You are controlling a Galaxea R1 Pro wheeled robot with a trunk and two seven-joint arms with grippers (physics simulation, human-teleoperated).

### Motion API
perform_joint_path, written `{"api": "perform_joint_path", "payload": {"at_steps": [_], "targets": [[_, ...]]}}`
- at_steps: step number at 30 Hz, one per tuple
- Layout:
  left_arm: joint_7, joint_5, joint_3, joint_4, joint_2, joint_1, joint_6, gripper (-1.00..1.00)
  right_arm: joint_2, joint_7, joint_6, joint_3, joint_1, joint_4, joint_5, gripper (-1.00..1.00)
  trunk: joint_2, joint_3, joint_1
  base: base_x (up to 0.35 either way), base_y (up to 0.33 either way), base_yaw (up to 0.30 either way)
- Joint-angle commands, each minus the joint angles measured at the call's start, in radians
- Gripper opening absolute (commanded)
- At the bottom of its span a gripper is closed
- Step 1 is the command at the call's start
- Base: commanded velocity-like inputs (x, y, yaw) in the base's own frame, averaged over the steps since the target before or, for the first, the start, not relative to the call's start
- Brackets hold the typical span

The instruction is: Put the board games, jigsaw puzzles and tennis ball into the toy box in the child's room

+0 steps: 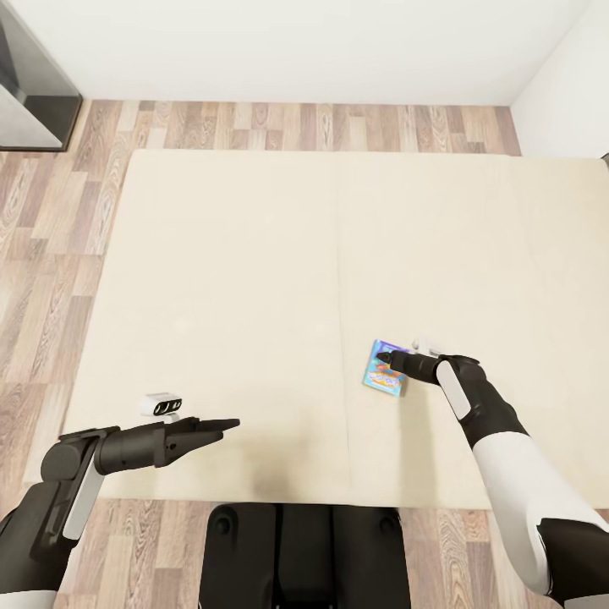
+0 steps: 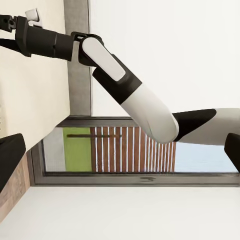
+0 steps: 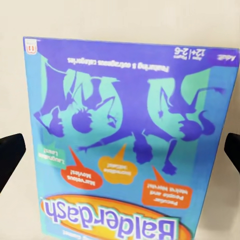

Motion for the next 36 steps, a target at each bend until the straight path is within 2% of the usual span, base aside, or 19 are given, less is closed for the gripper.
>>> {"api": "perform_joint_path", "payload": {"at_steps": [1,36], "targets": [[-0.004,0.000,0.000,0.000,0.000,0.000,0.011,1.00,0.000,0.005,0.005,-0.003,0.000,-0.001,0.003,1.00,-0.002,-0.002,0.001,0.000,0.075,0.000],[-0.004,0.000,0.001,0.000,0.002,0.000,0.011,1.00,0.000,0.005,0.005,-0.003,0.000,-0.001,0.000,1.00,-0.002,-0.005,0.001,0.000,0.016,0.000]]}}
